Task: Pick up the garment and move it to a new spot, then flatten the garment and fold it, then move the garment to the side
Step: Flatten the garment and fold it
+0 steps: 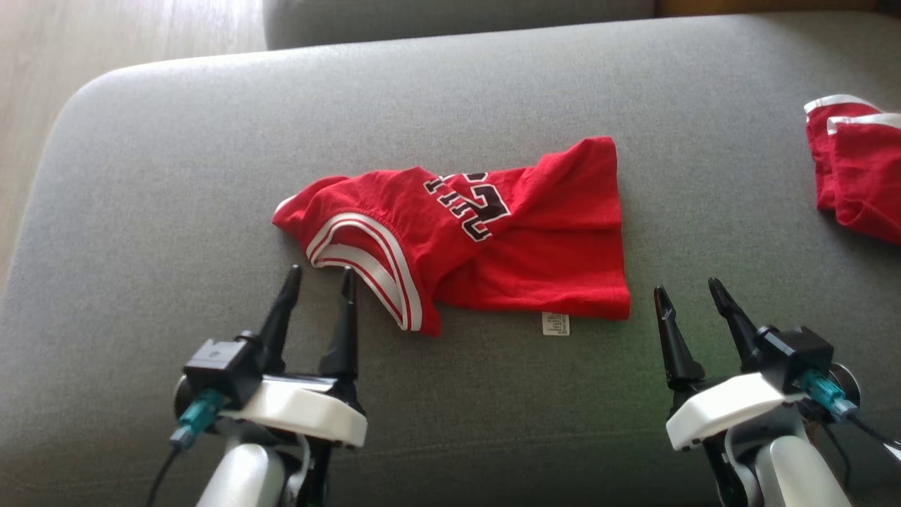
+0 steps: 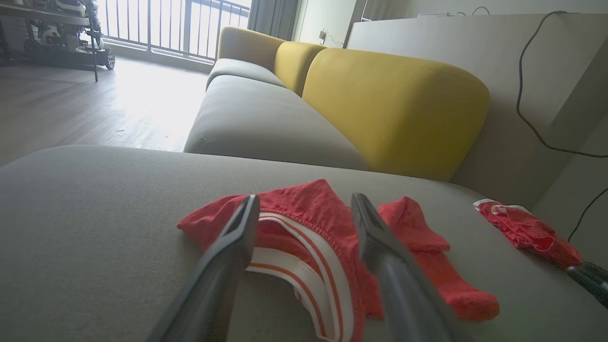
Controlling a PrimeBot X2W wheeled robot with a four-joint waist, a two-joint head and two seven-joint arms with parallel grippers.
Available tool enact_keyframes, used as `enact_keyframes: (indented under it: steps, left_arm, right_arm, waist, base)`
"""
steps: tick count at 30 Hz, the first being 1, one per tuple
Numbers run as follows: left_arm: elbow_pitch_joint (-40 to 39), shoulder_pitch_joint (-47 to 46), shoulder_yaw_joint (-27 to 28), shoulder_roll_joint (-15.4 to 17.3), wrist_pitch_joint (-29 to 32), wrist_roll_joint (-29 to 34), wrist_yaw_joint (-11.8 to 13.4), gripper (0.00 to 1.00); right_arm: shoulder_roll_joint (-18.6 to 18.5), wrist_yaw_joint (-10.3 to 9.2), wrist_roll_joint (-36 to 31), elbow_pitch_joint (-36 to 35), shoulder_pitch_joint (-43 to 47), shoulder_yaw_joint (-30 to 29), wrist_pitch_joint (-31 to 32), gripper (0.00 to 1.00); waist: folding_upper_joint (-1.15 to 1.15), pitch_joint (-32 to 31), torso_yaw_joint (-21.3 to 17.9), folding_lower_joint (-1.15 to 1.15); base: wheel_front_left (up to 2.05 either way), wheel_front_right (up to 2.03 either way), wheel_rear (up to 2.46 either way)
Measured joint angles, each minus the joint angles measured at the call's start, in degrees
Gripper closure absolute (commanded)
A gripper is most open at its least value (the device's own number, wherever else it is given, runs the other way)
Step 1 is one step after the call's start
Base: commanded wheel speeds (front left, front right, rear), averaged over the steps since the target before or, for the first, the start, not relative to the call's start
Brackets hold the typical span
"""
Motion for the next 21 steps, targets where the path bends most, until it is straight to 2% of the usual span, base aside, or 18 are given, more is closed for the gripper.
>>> enact_keyframes:
  steps: [3, 6, 8, 12, 15, 21]
  left_arm:
    - [2.47, -0.21, -2.53, 0.00, -0.01, -0.87, -1.66, 0.00]
    - [8.61, -0.44, -6.54, 0.00, 0.02, -2.37, -4.11, 0.00]
    - [10.67, -0.57, -7.69, 0.00, 0.23, -2.37, -4.52, 0.00]
    - [16.80, -3.07, -8.90, 0.00, 2.50, -4.66, -3.32, 0.00]
    - [18.68, -5.68, -8.91, 0.00, 2.37, -9.31, -2.12, 0.00]
    - [19.56, -8.50, -11.16, -0.11, 1.16, -17.97, -3.52, 0.00]
  right_arm:
    - [0.08, 0.00, 0.01, -0.42, -0.65, 0.27, 0.01, 0.00]
    - [0.10, 0.00, 0.14, -0.45, -1.64, 0.30, 0.00, 0.00]
    - [0.10, 0.00, 0.27, -0.43, -1.81, 0.30, 0.00, 0.00]
    - [0.11, 0.00, 0.63, -0.14, -2.19, 0.40, -0.15, 0.00]
    - [0.12, 0.00, 1.16, 0.32, -2.22, 0.53, -0.60, 0.00]
    - [0.13, 0.00, 1.56, 1.35, -2.92, 0.66, -0.90, 0.00]
  waist:
    - [0.00, 1.06, -0.34, 0.00]
    - [0.00, 2.03, -1.05, 0.00]
    - [0.00, 2.33, -1.34, 0.00]
    - [0.00, 3.39, -2.56, 0.00]
    - [0.00, 3.99, -3.58, 0.00]
    - [0.00, 5.02, -5.65, 0.00]
  base:
    - [0.00, 0.00, 0.00]
    - [0.00, 0.00, 0.00]
    - [0.00, 0.00, 0.00]
    - [0.00, 0.00, 0.00]
    - [0.00, 0.00, 0.00]
    - [0.00, 0.00, 0.00]
